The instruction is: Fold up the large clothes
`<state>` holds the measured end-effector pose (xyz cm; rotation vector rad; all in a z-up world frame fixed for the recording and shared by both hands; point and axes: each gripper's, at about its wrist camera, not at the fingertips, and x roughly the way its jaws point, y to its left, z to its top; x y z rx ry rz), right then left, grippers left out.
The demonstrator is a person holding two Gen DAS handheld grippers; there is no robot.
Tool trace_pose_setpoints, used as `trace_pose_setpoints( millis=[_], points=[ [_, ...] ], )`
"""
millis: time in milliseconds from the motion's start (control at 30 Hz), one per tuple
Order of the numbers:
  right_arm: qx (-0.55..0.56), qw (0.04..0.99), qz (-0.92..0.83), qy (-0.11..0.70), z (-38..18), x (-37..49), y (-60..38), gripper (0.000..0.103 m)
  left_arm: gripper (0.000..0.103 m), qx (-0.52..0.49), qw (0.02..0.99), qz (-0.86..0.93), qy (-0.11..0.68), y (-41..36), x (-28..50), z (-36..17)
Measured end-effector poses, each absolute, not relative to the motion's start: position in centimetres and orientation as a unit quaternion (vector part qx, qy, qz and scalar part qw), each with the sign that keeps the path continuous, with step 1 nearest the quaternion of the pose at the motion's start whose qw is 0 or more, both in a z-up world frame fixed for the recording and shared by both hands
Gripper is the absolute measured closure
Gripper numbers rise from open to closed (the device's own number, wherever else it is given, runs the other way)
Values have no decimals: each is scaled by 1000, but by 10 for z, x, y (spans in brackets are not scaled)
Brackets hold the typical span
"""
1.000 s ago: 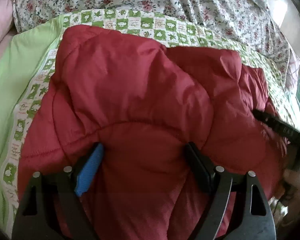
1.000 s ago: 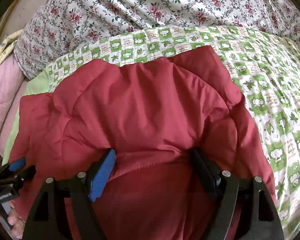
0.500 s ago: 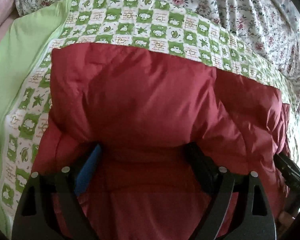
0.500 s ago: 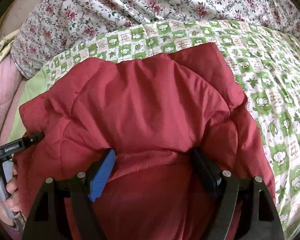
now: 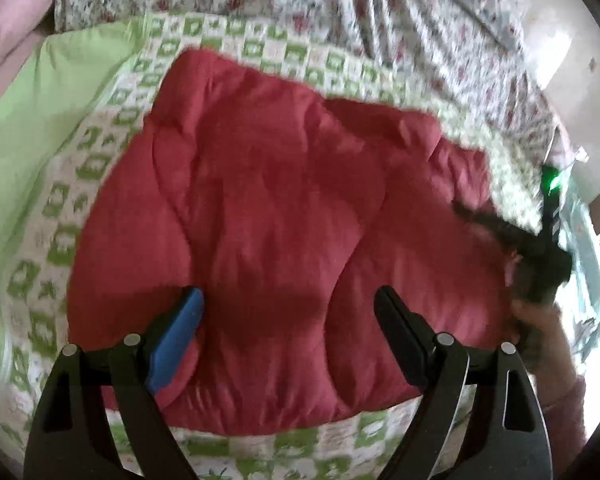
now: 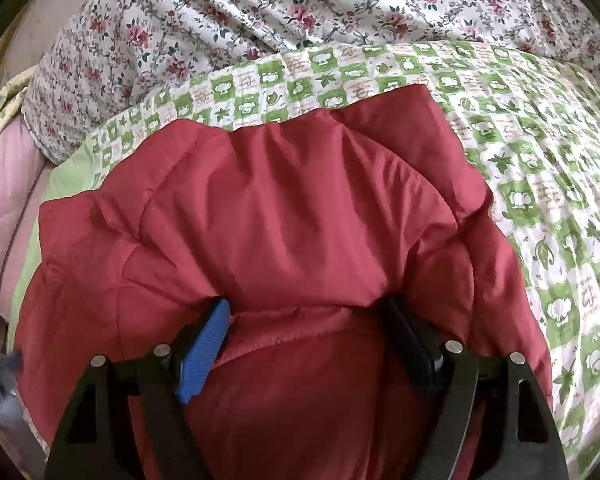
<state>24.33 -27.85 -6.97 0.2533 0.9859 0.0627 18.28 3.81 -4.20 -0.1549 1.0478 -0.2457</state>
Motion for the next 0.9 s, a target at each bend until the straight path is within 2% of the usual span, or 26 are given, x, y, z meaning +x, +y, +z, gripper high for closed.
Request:
trace_pose_setpoints(
  millis=[200, 400, 533, 800, 900],
  points=[
    [117, 877, 18, 466, -54, 224, -276, 23, 13, -27, 860, -94, 501, 22, 186, -58],
    [104, 894, 69, 431, -14, 160, -261, 22, 13, -25, 864, -93, 494, 22, 181, -59],
    [66, 874, 46, 480, -45, 149, -259, 22, 12, -19, 864, -92, 495, 21, 184, -59],
    [76, 873, 31, 481, -61, 144, -272, 21, 13, -16, 875, -82, 477, 30, 157, -37],
    [78, 875, 30, 477, -61, 143, -271, 21, 13, -10, 872, -64, 485, 37, 153, -44]
  ],
)
